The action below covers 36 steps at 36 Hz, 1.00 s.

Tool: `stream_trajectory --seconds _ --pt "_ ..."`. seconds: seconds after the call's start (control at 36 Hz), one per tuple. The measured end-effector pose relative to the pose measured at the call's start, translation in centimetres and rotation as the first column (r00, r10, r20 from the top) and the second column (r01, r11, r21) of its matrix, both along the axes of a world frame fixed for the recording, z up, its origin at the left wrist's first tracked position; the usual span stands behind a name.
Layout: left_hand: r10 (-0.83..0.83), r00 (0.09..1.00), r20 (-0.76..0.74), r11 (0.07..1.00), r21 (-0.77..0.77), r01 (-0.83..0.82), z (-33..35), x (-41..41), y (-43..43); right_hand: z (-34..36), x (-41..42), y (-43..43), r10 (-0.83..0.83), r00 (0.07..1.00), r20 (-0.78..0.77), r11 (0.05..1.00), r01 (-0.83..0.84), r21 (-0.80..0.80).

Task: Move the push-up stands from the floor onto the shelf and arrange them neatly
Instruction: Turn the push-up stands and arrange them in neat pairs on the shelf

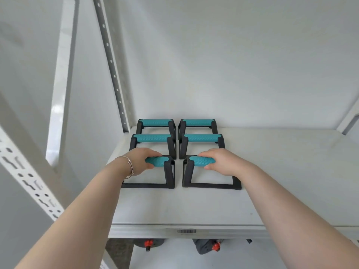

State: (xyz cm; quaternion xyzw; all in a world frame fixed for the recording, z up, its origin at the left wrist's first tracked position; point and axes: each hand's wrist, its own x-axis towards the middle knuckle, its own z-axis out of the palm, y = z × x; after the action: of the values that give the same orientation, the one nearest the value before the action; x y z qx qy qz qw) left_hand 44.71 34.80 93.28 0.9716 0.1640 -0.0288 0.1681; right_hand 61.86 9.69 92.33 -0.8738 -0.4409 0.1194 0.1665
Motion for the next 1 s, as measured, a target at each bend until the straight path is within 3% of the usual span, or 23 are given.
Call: stream_trajectory --seconds 0.42,0.64,1.0 --pt "-0.048 0.994 0.100 0.999 0.002 0.048 -1.8 0.0 1.4 -0.2 -0.8 1.8 -0.028 0.999 -0.029 1.000 0.028 0.006" --pt "-0.060 0.992 0.112 0.997 0.050 0.055 -1.9 0.3 1.1 0.2 -0.4 1.5 -0.003 1.000 -0.013 0.999 0.003 -0.034" --pt "-0.065 0.992 0.106 0.997 0.058 0.059 -2.1 0.5 1.3 -1.0 -0.1 1.3 0.002 1.000 0.011 1.000 -0.002 0.031"
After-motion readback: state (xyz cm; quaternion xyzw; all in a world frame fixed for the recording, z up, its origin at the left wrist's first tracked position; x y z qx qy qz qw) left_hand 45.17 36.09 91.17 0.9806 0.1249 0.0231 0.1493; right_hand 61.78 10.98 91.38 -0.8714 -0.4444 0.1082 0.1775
